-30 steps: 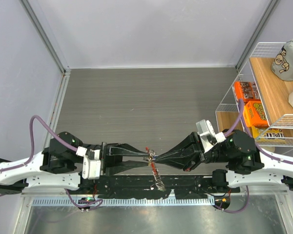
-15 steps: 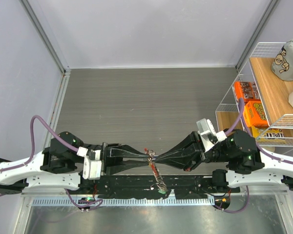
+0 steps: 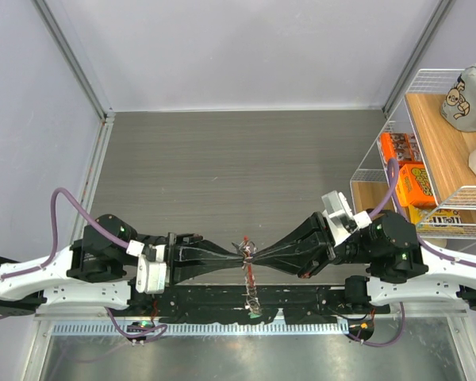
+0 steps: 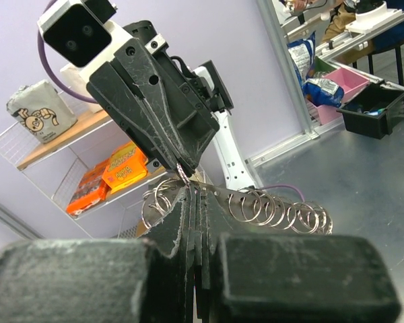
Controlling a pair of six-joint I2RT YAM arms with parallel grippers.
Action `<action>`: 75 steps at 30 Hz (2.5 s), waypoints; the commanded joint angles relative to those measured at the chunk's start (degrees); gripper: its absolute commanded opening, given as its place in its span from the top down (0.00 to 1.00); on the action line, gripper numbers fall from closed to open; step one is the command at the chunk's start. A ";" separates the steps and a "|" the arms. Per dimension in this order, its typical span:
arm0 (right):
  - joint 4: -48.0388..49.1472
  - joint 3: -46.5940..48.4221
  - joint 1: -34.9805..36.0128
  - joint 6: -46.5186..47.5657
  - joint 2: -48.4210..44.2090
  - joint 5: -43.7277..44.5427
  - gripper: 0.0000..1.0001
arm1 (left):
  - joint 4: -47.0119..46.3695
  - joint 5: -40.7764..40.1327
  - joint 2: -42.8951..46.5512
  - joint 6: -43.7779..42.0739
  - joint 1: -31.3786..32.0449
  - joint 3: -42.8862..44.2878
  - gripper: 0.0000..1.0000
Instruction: Put the keys on the keyring
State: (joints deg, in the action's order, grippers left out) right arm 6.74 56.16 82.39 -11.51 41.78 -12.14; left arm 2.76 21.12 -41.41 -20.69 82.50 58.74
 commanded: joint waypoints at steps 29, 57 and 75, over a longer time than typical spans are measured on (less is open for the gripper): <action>56.97 -16.61 1.02 3.51 3.83 11.97 0.94 | -16.56 -4.69 -2.19 1.27 0.21 -3.72 1.00; 11.65 -12.30 1.55 11.16 -6.09 33.13 0.95 | -10.25 -20.59 13.28 7.94 0.21 -11.89 0.36; -0.84 -19.17 -3.98 10.30 6.90 54.45 0.95 | 5.94 -39.58 20.40 17.61 0.21 -18.13 0.34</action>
State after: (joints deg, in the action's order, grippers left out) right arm 7.77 33.85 82.30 2.42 44.97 43.68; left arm 7.38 -15.49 -22.39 -5.74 82.50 42.46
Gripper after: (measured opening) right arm 0.059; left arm 0.658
